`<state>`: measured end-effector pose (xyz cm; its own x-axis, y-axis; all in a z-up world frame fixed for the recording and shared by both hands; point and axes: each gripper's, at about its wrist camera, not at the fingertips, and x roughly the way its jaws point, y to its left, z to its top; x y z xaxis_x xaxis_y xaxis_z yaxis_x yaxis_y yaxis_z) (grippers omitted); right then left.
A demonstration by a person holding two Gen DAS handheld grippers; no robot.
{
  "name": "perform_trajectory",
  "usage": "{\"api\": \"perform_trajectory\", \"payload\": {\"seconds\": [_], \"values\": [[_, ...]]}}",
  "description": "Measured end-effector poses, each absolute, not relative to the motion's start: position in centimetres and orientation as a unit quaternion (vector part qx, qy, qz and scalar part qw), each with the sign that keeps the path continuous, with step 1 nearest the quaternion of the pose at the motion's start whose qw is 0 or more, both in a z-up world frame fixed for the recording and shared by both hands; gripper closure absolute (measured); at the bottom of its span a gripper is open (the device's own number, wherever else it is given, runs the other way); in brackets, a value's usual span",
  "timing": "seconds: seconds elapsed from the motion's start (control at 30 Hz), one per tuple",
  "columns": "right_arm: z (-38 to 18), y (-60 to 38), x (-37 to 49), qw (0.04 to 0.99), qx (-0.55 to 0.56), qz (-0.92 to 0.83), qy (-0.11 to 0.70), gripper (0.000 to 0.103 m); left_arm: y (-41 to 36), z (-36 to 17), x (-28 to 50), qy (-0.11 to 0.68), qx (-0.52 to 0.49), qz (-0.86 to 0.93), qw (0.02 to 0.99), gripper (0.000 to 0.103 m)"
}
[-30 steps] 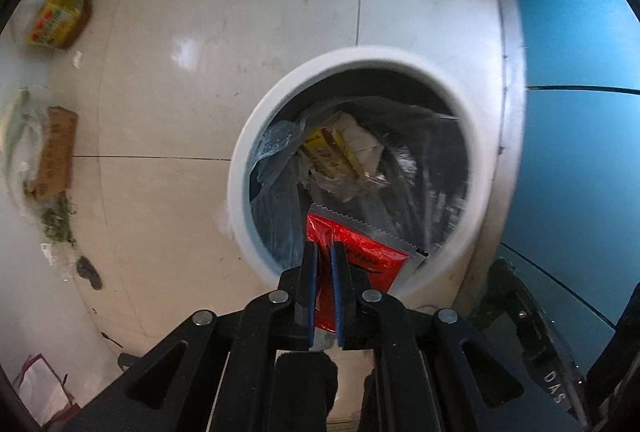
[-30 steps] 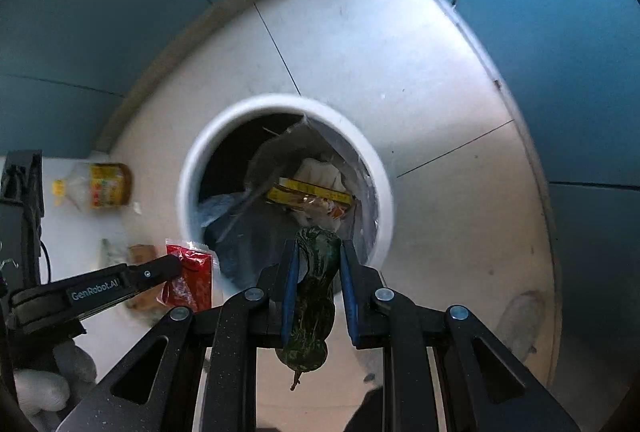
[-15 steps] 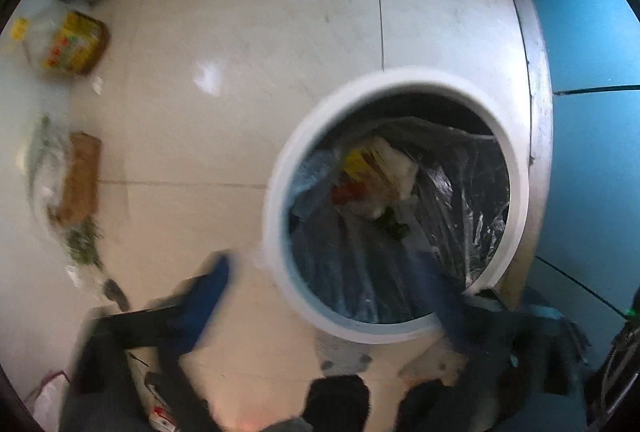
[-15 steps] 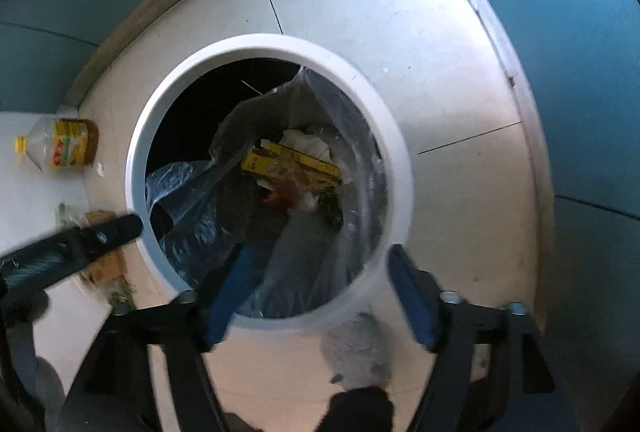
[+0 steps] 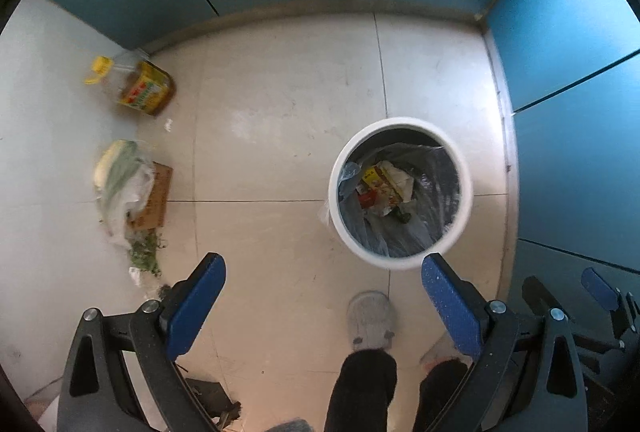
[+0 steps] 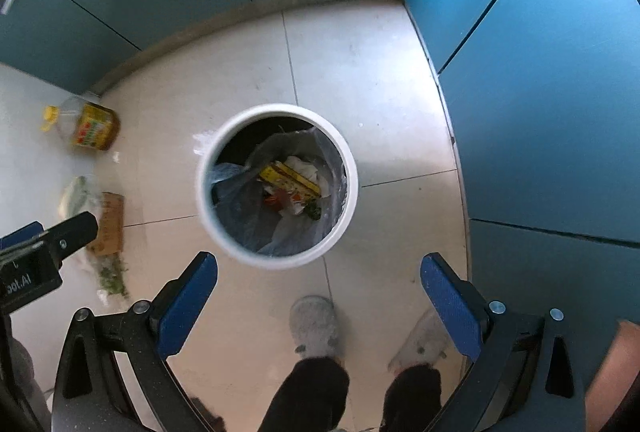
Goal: Collect trash
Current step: 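Lift both tools away from the bin back toward the counter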
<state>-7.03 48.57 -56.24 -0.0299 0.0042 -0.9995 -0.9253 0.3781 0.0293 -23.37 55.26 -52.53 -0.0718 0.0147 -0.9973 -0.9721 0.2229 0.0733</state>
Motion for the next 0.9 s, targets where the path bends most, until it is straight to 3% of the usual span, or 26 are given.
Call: {"api": "perform_trajectory", "payload": {"seconds": [0.23,0.47,0.73,0.9], "values": [[-43.2,45.7,-8.0,0.581,-0.370,0.435,0.580,0.000,51.4,-40.6,-24.1,0.543,-0.406,0.472,0.563,0.003],[-32.3,41.9,-8.1,0.587,-0.354,0.457,0.566,0.000,47.3,-31.9,-23.9,0.527,-0.390,0.480,0.583,0.003],[-22.4,37.5,-5.1,0.587,-0.291,0.486,0.578,0.000,43.5,-23.2,-21.6,0.513,-0.343,0.500,0.607,0.003],[-18.0,33.3,1.7,0.615,-0.217,0.480,0.586,0.000,42.7,-18.1,-15.5,0.485,-0.304,0.499,0.651,0.003]]}}
